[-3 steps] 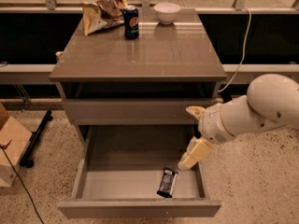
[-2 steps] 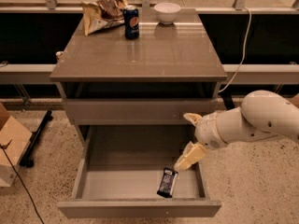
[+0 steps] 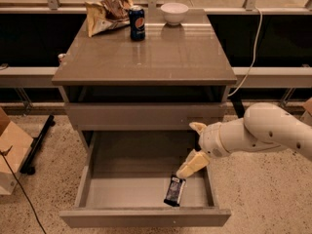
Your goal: Pick rxbar blueberry from middle drawer and place on counter
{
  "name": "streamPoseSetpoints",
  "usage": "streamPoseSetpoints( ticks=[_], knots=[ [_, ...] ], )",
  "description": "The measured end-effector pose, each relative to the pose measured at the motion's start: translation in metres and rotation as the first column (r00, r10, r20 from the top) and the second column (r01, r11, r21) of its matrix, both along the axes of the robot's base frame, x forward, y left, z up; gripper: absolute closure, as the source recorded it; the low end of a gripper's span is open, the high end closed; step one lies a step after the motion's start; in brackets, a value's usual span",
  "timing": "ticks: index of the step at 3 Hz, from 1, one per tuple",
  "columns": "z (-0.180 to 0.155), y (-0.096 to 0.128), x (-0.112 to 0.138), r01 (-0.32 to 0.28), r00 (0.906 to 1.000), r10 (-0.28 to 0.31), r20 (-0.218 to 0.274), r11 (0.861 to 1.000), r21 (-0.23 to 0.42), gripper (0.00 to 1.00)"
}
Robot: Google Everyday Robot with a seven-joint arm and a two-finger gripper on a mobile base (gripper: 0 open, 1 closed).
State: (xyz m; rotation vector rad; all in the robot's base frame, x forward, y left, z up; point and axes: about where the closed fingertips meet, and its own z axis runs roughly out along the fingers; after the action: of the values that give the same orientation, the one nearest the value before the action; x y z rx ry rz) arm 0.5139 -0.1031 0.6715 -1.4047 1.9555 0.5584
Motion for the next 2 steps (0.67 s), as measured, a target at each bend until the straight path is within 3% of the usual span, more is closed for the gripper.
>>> streamPoseSetpoints(
  ticks=[2],
  knots=[
    [-0.08, 0.012, 0.021, 0.046, 0.9977, -0.042, -0.053, 0.996, 0.081, 0.0]
  ],
)
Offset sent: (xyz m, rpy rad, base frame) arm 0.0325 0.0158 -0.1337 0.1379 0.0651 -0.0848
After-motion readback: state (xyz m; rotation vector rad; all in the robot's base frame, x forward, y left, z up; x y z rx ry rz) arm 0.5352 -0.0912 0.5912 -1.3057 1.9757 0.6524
